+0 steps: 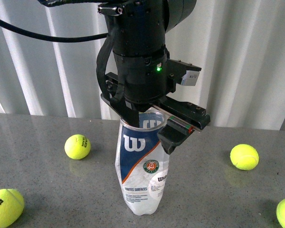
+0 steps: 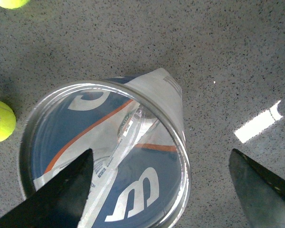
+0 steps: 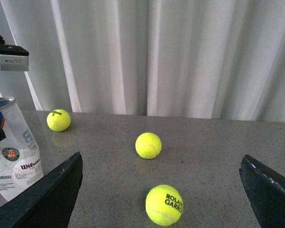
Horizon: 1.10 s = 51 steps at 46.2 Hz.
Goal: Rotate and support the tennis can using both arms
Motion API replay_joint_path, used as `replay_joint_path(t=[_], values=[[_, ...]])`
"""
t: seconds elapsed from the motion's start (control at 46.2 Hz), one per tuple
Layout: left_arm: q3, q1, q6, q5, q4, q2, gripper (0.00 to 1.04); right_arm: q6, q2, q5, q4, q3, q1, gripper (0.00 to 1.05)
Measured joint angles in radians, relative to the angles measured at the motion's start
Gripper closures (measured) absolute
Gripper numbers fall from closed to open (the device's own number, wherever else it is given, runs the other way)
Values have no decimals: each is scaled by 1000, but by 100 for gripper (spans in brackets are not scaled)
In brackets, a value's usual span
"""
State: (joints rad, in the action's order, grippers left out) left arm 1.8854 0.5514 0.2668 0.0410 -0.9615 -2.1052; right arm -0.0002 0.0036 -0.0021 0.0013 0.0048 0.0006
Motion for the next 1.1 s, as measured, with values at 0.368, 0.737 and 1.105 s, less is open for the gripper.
replay_joint_path(t=[0.368,0.737,1.105], values=[[-204,-42,-269,-130,241,232,7,0,0,0,0,0,0,7],[-559,-61,-428,207,861,422,22,0,0,0,0,0,0,7],[-1308,-243,-288,278,1704,805,81,0,0,0,0,0,0,7]])
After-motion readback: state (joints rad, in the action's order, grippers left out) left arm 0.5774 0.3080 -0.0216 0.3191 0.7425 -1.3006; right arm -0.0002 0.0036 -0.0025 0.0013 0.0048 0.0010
